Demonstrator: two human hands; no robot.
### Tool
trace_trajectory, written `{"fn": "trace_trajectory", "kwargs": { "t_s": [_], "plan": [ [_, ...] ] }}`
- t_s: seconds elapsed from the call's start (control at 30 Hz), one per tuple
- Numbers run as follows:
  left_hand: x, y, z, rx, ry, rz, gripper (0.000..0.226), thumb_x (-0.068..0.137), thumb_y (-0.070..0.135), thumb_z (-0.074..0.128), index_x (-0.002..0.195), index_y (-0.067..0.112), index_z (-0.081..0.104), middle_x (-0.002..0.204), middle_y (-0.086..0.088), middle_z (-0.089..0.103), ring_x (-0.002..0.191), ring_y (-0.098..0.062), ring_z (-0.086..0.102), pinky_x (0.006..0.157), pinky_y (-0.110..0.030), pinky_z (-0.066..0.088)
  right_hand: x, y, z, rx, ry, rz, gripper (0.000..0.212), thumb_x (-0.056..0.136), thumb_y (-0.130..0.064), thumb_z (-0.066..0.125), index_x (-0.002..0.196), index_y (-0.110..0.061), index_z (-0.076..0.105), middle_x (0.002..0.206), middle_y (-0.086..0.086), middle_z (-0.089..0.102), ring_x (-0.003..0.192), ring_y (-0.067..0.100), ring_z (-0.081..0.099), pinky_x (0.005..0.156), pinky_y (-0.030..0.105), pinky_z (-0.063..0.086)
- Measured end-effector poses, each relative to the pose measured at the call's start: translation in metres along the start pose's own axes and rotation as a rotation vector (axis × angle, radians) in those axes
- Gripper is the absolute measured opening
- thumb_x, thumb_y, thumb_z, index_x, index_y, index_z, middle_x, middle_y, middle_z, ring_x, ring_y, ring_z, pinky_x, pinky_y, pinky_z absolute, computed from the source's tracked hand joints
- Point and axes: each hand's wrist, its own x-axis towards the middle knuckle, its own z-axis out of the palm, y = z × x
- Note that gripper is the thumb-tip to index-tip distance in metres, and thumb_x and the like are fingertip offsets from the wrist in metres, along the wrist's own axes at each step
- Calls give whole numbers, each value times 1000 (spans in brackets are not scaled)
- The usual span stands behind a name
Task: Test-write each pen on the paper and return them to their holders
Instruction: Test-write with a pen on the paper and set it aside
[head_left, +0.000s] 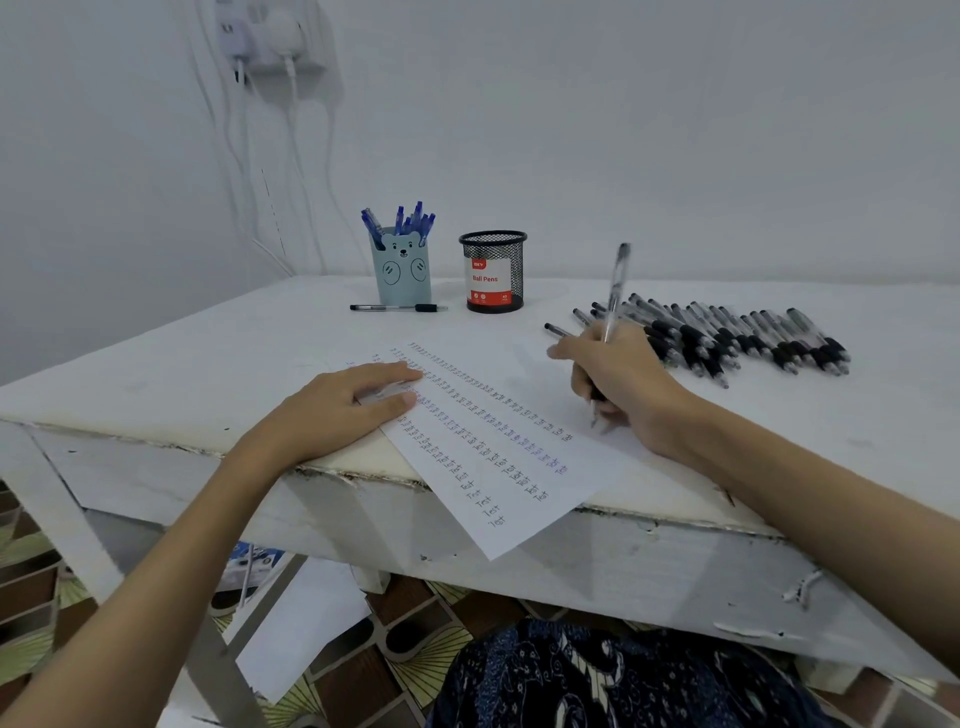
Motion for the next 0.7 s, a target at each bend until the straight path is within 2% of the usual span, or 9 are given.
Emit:
{"fn": "trace_trajectory", "kwargs": {
  "t_s": [0.1,0.17,0.33,0.43,0.5,0.6,0.7],
  "plan": [
    [0,0,0,2,-8,13,27,85,56,48,112,60,47,135,29,39,128,1,34,112,-32,26,3,1,-2,106,-17,18,27,98,-36,45,88,-12,39,31,-3,37,25,10,23,35,15,20],
    [0,0,0,-3,-9,11,26,86,55,48,111,60,47,134,30,38,129,1,33,112,-31,26,4,1,-3,154,-25,37,33,100,-39,37,85,-11,42,32,-1,36,26,13,21,39,17,18],
    [0,-2,1,0,-5,11,28,85,58,48,113,60,48,141,24,40,133,-2,33,114,-34,25,4,3,-4,180,-18,16,34,99,-33,41,77,-8,44,31,3,35,27,12,19,43,18,16],
    [0,-2,0,-4,-10,11,34,77,72,49,110,63,50,140,26,41,133,-1,33,112,-32,26,8,3,-4,141,5,-8,37,98,-36,43,74,-9,45,31,2,36,25,12,20,42,17,17],
    [-1,0,-2,-19,-21,14,44,69,76,48,111,61,52,140,26,42,131,0,35,110,-27,26,17,0,-8,10,52,-50,33,98,-31,45,76,-7,49,30,1,37,23,12,22,37,13,18],
    [2,1,-7,-30,-52,17,32,86,54,57,118,53,54,140,21,43,126,2,37,103,-21,26,45,-11,-22,-301,98,-125,24,92,-19,48,79,-2,58,28,-5,41,23,10,32,31,13,24],
    [7,1,-9,5,-49,9,35,87,48,56,122,47,55,139,21,44,120,5,36,99,-18,26,78,-20,-32,-638,55,-126,29,90,-23,52,83,1,66,41,-2,48,45,17,43,45,23,32]
  ]
}}
